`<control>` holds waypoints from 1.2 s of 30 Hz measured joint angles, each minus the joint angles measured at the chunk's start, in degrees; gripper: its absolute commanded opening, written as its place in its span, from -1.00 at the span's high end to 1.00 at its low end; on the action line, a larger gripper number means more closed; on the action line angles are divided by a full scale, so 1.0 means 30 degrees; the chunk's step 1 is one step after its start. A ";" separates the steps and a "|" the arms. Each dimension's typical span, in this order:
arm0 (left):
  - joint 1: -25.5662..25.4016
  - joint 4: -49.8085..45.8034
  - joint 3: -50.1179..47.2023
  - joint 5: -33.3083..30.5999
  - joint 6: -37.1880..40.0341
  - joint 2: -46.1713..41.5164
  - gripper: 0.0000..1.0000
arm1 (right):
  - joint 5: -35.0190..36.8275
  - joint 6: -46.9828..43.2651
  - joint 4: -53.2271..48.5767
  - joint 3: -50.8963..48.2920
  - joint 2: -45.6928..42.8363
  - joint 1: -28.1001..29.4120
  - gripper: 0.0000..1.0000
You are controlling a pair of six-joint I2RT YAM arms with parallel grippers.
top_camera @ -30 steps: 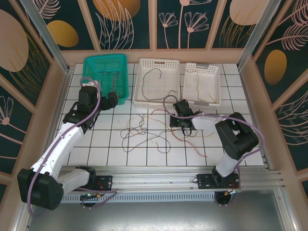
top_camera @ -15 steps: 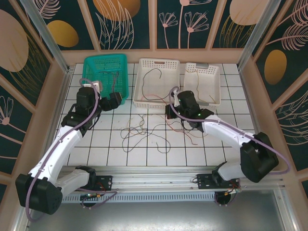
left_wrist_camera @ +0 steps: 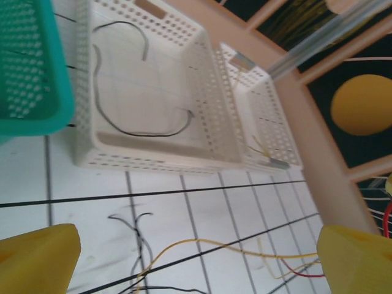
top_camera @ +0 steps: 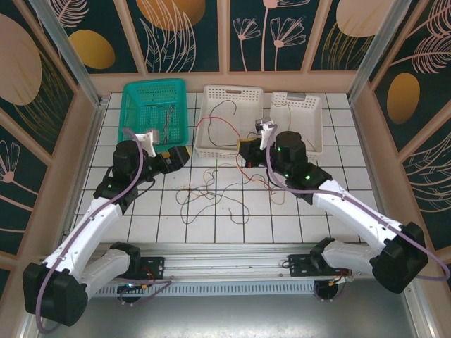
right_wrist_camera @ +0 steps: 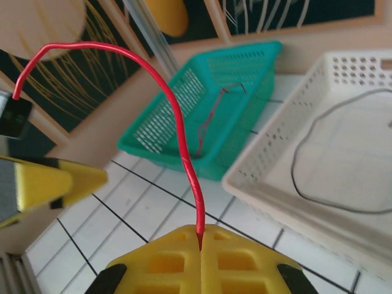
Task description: Untangle the cables
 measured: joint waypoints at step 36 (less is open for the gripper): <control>-0.7541 0.6069 -0.1173 0.1078 0.0517 0.3854 -0.43 | -0.3075 0.2069 0.5639 -0.1719 -0.0918 0.0029 1.00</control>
